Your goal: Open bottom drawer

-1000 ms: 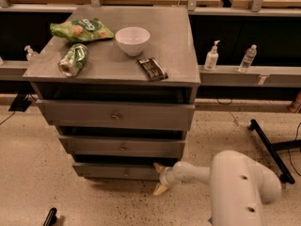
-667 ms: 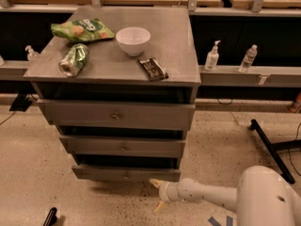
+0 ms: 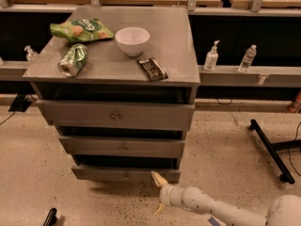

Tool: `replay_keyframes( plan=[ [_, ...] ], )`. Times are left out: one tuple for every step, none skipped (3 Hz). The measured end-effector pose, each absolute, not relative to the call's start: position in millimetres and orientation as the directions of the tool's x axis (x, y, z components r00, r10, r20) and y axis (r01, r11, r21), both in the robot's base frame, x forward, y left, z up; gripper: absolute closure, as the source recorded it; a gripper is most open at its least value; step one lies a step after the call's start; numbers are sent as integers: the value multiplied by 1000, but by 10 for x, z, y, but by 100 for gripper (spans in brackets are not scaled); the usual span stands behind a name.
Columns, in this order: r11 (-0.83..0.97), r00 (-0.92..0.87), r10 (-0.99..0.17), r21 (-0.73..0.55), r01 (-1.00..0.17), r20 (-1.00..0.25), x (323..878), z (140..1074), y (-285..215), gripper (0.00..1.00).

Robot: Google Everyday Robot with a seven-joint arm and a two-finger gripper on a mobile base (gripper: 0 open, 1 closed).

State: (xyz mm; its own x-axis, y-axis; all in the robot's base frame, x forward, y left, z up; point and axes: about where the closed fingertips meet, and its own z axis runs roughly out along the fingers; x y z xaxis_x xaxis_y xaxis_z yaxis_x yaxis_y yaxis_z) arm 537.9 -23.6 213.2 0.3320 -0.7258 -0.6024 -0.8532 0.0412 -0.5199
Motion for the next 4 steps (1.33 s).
replay_keyframes(
  plan=[
    [21,373,-722,-557,-830,-583,5426,2380,-193,0],
    [17,384,-730,-576,-817,-565,5492,2622,-189,0],
    [10,380,-744,-578,-816,-549,5694,2779,-160,0],
    [13,331,-769,-531,-848,-547,5983,2670,-148,0]
  ],
)
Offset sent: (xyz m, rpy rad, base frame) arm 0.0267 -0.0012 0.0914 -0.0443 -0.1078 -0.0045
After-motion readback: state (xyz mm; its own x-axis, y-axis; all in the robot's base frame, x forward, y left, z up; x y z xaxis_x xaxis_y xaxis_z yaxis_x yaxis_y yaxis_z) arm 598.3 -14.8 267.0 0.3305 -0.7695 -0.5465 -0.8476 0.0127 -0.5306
